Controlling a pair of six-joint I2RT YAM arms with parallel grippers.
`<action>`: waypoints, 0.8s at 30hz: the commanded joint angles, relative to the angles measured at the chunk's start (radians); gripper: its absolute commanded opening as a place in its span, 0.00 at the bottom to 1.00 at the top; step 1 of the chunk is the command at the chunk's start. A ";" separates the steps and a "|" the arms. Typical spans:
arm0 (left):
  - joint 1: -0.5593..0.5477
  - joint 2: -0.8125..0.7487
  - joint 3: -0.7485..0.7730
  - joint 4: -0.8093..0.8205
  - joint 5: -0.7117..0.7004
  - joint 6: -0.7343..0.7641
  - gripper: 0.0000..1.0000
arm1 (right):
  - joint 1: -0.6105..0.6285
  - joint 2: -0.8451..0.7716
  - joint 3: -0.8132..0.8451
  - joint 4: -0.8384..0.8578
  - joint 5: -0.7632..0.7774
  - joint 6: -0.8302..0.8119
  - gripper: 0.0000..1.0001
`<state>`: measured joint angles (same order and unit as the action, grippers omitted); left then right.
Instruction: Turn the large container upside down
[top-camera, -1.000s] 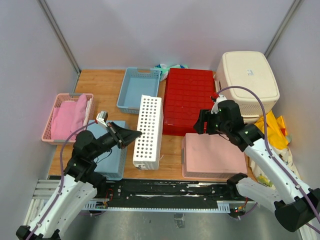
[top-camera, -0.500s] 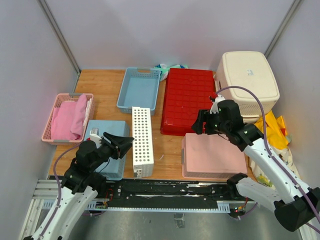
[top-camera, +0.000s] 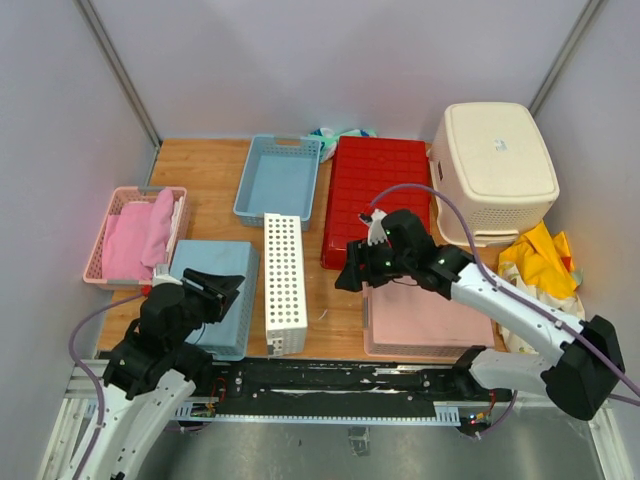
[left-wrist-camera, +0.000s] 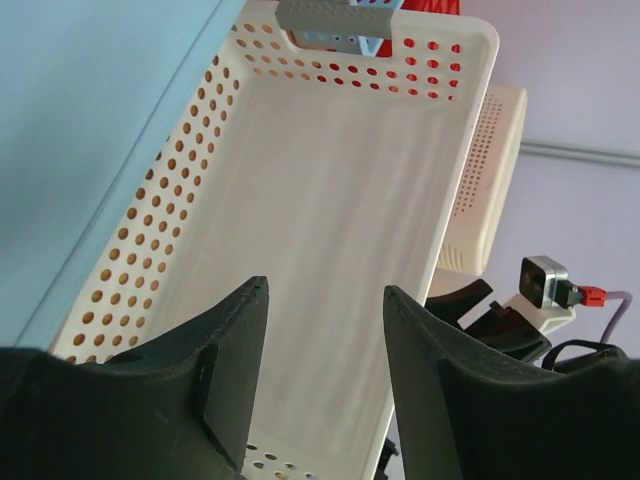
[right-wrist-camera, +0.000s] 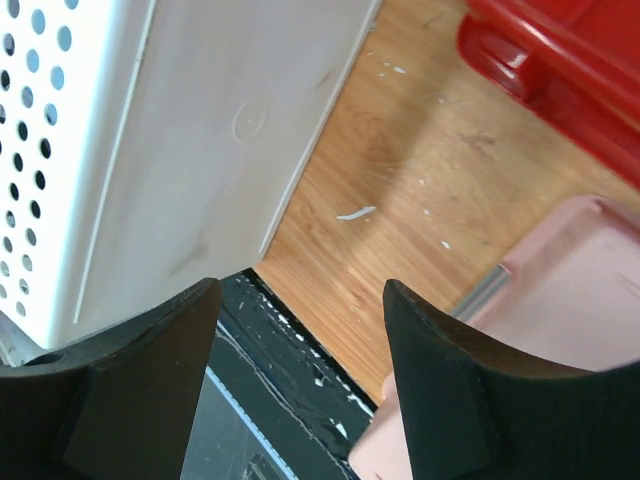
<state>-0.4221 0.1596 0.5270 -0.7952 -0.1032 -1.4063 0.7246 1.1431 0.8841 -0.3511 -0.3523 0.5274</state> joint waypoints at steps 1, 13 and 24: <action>-0.001 0.058 0.092 -0.019 -0.069 0.110 0.54 | 0.050 0.061 0.052 0.094 -0.065 0.043 0.68; -0.001 0.361 0.552 -0.042 -0.136 0.509 0.56 | 0.234 0.256 0.215 0.199 -0.098 0.069 0.68; -0.001 0.454 0.846 -0.166 -0.342 0.645 0.57 | 0.322 0.570 0.554 0.259 -0.179 0.089 0.66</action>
<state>-0.4221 0.6037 1.3170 -0.9192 -0.3412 -0.8341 1.0233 1.6249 1.3167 -0.1379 -0.4789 0.5919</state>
